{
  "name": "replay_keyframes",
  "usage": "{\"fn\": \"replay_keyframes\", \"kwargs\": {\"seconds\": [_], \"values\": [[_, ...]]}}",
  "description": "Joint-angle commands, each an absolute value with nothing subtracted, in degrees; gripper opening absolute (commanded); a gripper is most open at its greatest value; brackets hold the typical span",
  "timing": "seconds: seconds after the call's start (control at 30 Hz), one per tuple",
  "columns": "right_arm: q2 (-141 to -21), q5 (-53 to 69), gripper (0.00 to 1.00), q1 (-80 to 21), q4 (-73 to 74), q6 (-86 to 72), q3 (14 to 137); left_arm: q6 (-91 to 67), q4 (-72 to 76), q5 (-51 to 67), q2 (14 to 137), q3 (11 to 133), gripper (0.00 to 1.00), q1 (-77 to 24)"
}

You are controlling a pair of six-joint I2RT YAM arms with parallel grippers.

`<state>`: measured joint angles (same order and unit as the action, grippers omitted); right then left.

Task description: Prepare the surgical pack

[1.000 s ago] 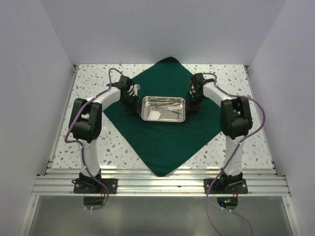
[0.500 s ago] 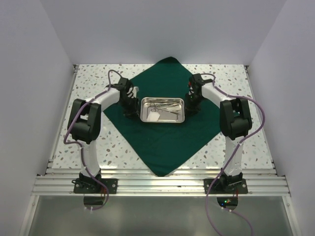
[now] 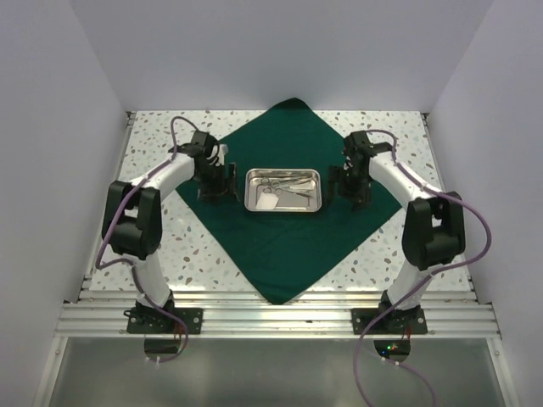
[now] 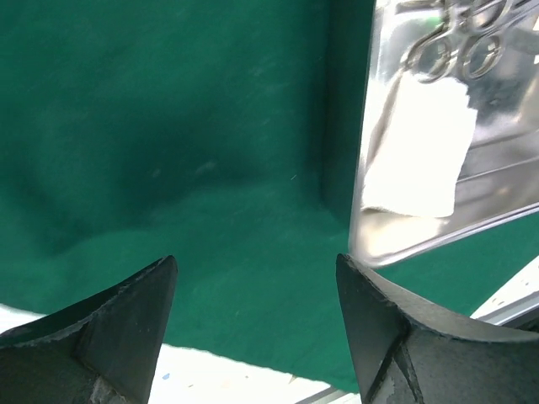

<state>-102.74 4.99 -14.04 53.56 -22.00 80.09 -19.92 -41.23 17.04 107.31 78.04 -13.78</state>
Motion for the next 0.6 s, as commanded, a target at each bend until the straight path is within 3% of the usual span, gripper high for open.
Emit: {"fn": "replay_keyframes", "kwargs": {"seconds": [0.0, 0.3, 0.57], "values": [[-94.08, 10.36, 0.82, -16.16, 54.06, -22.93, 73.16, -19.33, -40.25, 15.73, 103.63, 75.77, 0.8, -12.22], [-72.18, 25.04, 0.72, -37.32, 34.13, -40.4, 44.15, -22.75, -40.52, 17.13, 93.79, 68.04, 0.79, -11.69], [-56.08, 17.41, 0.58, -48.51, 15.84, -64.23, 27.27, -27.5, -43.85, 18.28, 80.34, 60.83, 0.79, -11.69]]}}
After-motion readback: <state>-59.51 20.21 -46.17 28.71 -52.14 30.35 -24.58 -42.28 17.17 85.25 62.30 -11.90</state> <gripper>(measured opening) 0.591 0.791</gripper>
